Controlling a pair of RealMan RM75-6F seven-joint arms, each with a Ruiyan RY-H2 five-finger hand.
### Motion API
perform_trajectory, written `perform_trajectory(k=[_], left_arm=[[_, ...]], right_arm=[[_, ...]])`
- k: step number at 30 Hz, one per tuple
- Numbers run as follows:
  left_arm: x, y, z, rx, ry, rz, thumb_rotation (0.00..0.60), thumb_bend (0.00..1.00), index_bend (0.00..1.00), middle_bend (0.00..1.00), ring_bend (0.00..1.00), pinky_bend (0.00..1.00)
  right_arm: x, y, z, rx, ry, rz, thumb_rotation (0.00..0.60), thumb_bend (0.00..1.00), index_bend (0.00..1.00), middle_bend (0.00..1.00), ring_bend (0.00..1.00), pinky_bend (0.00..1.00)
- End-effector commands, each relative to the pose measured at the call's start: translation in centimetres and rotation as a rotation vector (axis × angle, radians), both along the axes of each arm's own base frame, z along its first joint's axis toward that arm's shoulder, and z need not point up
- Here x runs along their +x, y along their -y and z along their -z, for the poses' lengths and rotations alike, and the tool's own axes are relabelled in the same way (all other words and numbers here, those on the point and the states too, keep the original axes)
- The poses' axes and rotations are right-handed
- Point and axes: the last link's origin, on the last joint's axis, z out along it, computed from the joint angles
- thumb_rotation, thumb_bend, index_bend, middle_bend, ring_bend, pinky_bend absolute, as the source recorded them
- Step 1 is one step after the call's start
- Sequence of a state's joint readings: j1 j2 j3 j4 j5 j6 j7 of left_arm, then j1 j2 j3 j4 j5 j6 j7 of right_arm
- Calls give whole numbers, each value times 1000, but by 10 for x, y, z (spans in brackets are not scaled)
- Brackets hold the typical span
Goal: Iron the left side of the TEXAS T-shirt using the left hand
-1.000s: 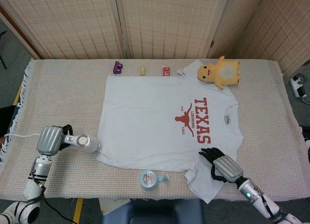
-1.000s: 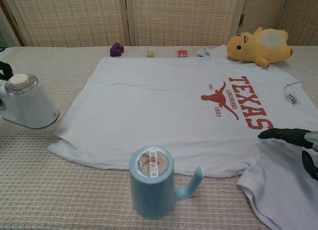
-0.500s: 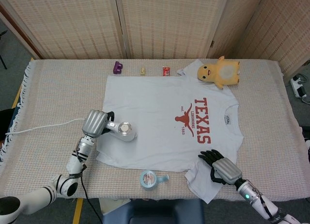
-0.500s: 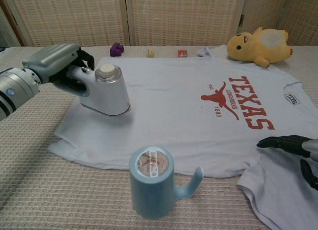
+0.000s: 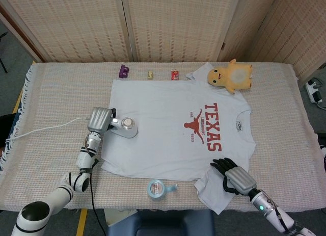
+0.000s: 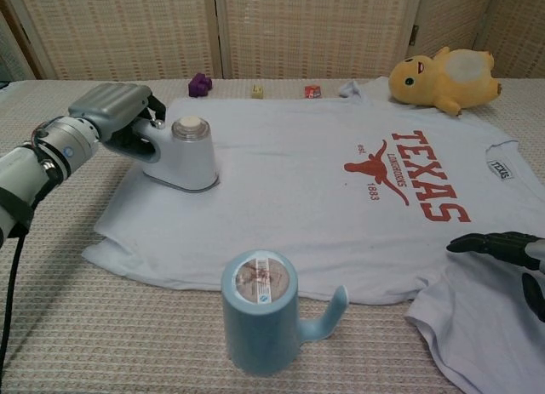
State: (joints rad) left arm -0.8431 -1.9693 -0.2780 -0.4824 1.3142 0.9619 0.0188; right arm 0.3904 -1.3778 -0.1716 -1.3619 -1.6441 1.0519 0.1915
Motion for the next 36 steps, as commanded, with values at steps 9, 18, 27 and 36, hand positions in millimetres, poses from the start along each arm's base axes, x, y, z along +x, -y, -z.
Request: perform_trajectory(k=[9,18,27,36], left_arm=[[-80,-4,-69,194,236,-244,600,447,975,1000,864,779],[-108,31,-96,221,258,-185,600,443,968,1000,857,779],[-107,36,-78,237,251,-240,600,427,922,966,808,779],[-105,31,-60,158,163,-329,600,206,144,205,122,472]], right_arm=[[4,2,-2,-15,14,-15,317,997,0,13,0,0],[12,7,-23,-88,49,-43,319,996,0,13,0,0],[13,6,-41,-138,66,-42,317,994,0,13,0,0],[10,4,-52,-178,68,-31,318,950,0,13,0,0]])
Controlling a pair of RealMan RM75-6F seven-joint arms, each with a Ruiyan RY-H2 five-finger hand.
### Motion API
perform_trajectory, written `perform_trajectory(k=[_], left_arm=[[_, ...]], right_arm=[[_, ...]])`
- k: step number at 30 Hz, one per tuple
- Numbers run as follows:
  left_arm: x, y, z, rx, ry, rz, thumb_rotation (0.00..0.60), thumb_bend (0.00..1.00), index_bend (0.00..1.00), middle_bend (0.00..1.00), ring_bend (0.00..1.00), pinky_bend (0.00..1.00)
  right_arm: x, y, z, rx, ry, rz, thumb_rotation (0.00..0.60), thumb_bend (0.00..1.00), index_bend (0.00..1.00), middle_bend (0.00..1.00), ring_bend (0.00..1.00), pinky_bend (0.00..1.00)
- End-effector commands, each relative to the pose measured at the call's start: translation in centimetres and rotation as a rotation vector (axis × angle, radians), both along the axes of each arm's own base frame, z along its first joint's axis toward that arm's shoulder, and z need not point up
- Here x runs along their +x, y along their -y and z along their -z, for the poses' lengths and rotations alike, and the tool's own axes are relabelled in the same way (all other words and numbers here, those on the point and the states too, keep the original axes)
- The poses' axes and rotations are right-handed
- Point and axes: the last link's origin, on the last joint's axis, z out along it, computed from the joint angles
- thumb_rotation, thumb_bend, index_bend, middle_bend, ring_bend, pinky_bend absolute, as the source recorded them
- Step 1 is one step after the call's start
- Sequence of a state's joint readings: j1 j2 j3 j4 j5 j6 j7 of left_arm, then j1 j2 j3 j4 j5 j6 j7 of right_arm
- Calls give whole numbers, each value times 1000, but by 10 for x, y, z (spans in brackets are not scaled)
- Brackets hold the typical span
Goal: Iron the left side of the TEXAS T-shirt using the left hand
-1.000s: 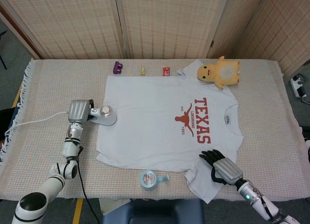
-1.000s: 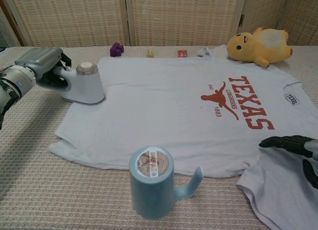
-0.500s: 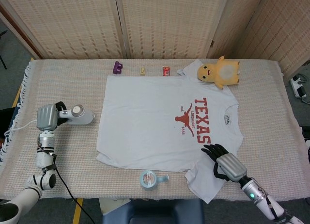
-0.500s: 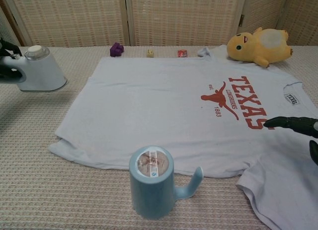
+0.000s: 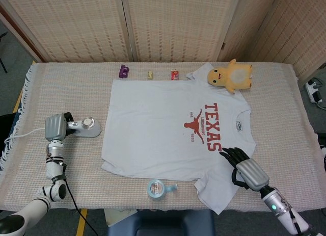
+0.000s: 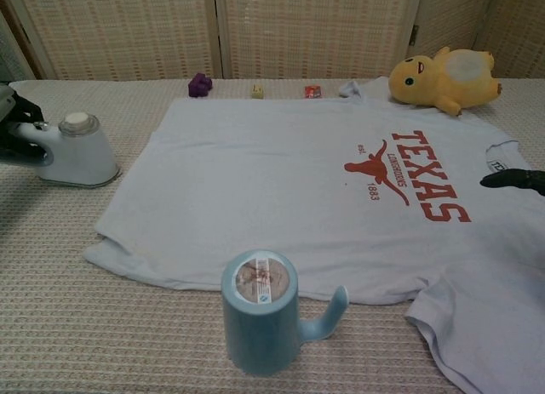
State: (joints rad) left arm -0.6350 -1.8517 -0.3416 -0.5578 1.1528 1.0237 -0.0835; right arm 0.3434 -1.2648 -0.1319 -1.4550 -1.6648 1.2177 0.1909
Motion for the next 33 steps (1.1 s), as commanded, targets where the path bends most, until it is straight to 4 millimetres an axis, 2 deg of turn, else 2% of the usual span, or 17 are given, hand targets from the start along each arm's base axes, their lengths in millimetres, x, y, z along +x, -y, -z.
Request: perform_trajectory(k=[1,3,4,7,9,12,16,18,20,22,24,25,27,29,31,33], left_arm=[[2,-2,6,-62,-49,-43,600,160,54,98,45,360],[4,-2,5,-73,-46,-50,600,88,0,7,0,217],[6,-1,2,-76,-36,-52,600,53,0,0,0,165],[9,4,-8,-82,-37,-46,600,5,0,0,0,101],[11,8,-17,-78,-35,-42,600,0,0,0,0,92],[13,19,-34,-82,-26,-61,600,10,0,0,0,88],[12,37,-54,-37,5,-62,600,119,33,68,0,107],[9,48,-63,-24,9,-51,600,129,89,131,32,138],[4,58,-71,-14,13,-40,600,131,149,196,102,175],[-3,71,-81,0,14,-24,600,134,200,241,140,210],[-9,83,-90,13,4,-4,600,138,249,276,170,250],[-13,92,-95,13,-4,4,600,139,271,293,181,262],[-18,105,-102,14,-12,18,600,144,301,305,188,260],[-23,122,-110,16,-15,28,600,146,321,311,190,254],[-26,140,-116,15,-14,39,600,145,326,313,189,249],[-29,156,-121,13,-11,43,600,145,328,311,187,242]], right_arm=[[0,0,-2,-10,4,1,317,945,0,13,0,0],[0,1,-5,-18,7,2,319,940,0,13,0,0],[-1,2,-7,-26,8,3,318,940,0,13,0,0],[-1,4,-15,-52,8,5,318,937,0,13,0,0],[-2,6,-21,-68,4,5,317,931,0,13,0,0],[-3,10,-33,-101,-10,5,318,855,0,13,0,0],[-4,14,-49,-167,-43,8,320,794,0,14,0,0],[-4,15,-57,-208,-36,16,320,667,0,19,0,0],[-5,15,-63,-248,-42,26,322,354,0,41,0,0],[-8,13,-68,-280,-59,47,317,140,0,63,0,14],[-11,11,-70,-294,-70,68,317,57,0,77,9,66],[-13,9,-71,-300,-76,83,320,48,0,81,21,105],[-16,6,-74,-314,-89,102,374,48,0,83,33,136],[-18,3,-79,-355,-104,106,489,52,0,84,34,140],[-19,-3,-80,-382,-86,116,536,55,0,84,30,141],[-21,-9,-79,-383,-68,124,555,57,0,84,15,138]])
